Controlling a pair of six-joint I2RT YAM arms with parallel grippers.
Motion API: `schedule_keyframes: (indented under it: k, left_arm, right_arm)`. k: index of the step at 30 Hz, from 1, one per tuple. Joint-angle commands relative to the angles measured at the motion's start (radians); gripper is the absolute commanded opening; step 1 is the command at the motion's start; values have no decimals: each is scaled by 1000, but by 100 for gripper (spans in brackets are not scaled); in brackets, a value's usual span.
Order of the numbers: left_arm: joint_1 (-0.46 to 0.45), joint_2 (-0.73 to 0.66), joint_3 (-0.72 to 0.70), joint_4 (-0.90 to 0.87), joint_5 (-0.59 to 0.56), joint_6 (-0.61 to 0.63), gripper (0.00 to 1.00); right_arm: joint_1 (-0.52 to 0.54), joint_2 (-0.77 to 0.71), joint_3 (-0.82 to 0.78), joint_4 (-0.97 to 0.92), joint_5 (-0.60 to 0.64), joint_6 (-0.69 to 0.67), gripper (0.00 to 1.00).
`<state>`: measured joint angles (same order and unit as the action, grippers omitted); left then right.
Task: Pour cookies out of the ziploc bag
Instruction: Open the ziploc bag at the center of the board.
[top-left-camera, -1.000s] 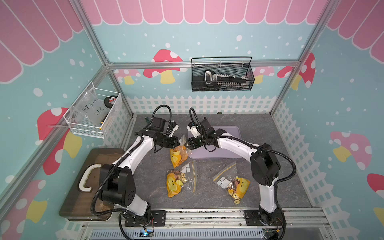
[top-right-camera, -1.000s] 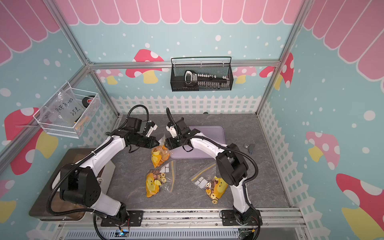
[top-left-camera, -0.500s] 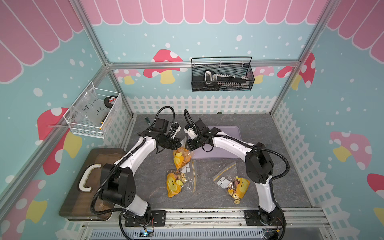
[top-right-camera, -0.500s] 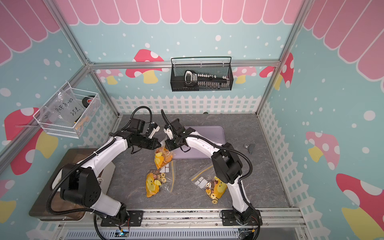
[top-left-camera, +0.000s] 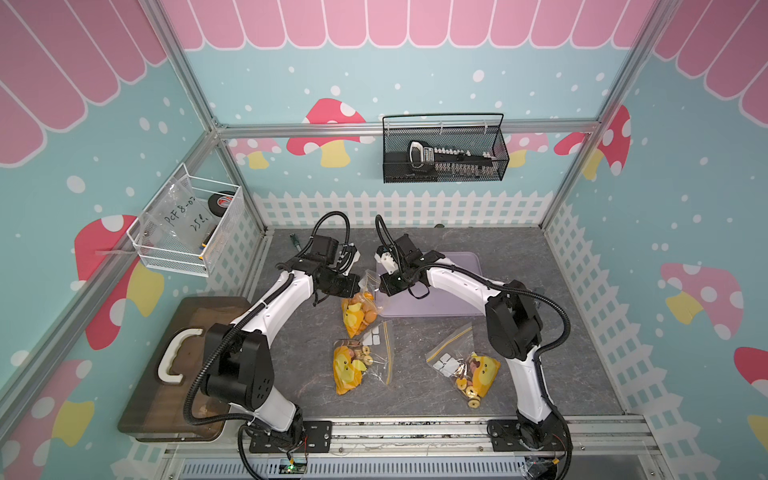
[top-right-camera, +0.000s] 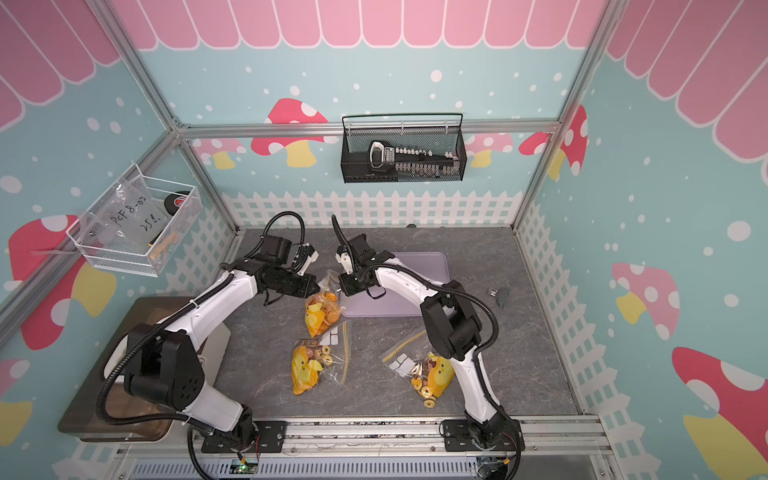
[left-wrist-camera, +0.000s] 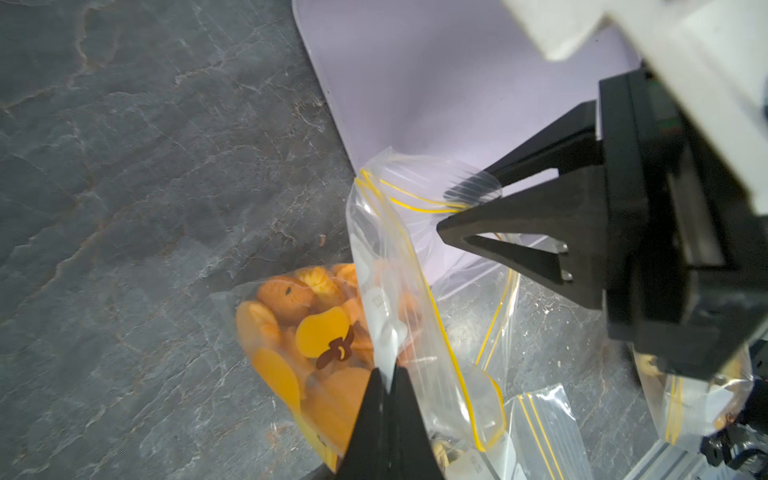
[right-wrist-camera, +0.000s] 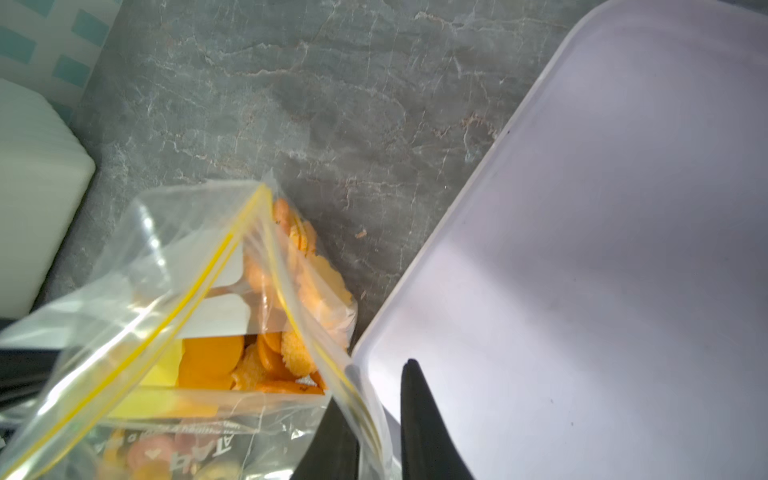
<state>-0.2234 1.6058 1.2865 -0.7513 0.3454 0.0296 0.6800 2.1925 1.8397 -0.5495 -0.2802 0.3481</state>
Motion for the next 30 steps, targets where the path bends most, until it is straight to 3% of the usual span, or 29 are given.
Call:
schedule_keyframes:
  k: [1,12,18,25,27,30]
  left_arm:
    - [5,11,93,-26,-49,29,0]
    - [4,128,219,-67,-56,29,0]
    - [-4,185,215,-62,-16,18,0]
    - [-5,218,213,-36,33,6,0]
    - [-5,226,215,-26,56,-2,0]
    - [-6,239,221,-21,84,-12,11]
  right_arm:
    - [-9,52,49,-12,-31,10,18]
    - [-62,79,19,-7,-1,12,18]
    - [-73,72,-1,-5,0,14,25]
    - [-84,-30,-77,30,-9,19,72]
    - [-86,-68,-93,31,-7,24,81]
    - [-96,-128,-124,31,-4,36,91]
